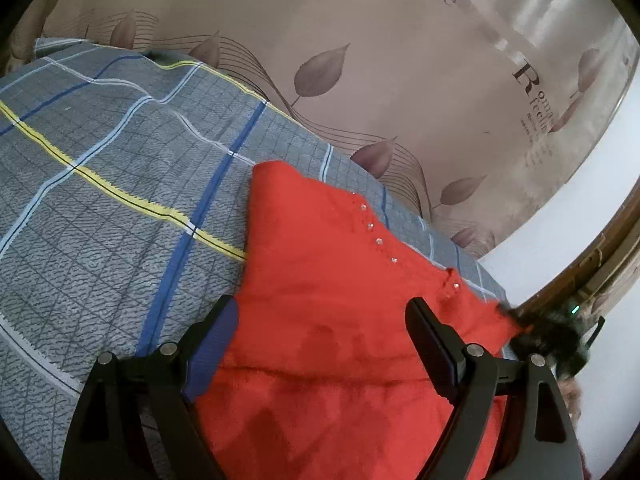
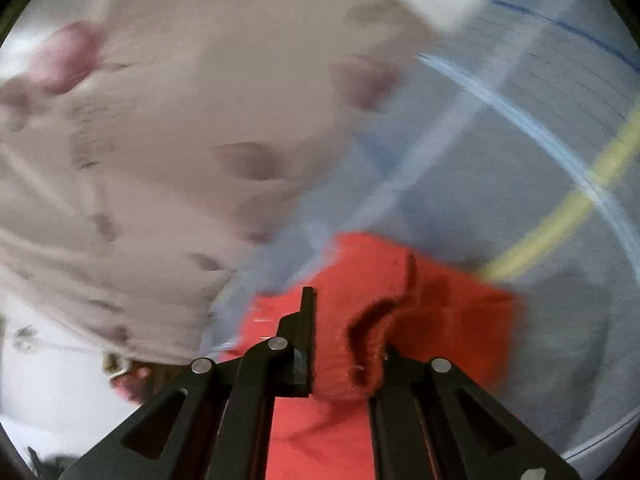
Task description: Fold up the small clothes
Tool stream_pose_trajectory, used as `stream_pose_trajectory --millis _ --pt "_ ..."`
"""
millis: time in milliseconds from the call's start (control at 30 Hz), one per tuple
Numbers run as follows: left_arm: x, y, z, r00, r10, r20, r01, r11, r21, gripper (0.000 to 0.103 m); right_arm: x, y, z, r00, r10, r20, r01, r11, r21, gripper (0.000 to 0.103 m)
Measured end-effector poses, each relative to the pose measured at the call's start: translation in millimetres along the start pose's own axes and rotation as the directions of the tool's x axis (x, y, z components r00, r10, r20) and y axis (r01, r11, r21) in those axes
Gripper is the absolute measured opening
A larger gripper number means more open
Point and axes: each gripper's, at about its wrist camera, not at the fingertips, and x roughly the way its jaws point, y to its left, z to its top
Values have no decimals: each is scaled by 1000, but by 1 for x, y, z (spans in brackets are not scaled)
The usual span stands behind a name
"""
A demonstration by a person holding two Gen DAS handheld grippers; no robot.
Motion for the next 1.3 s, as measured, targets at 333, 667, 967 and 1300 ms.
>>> stream_pose_trajectory --millis 333,667,967,1300 --pt "1 -2 1 1000 -5 3 5 1000 6 86 -8 -30 -4 999 16 -35 -15 999 42 20" --pt "11 7 57 988 62 -142 -28 973 228 86 -14 -16 -28 999 -27 -43 23 996 -86 13" --pt "67 -7 83 962 140 -236 -54 940 337 65 -19 -19 -31 999 -38 -31 34 993 -114 13" --pt "72 -6 81 949 281 -145 -197 885 421 18 -30 -43 -27 995 102 -1 -102 995 5 16"
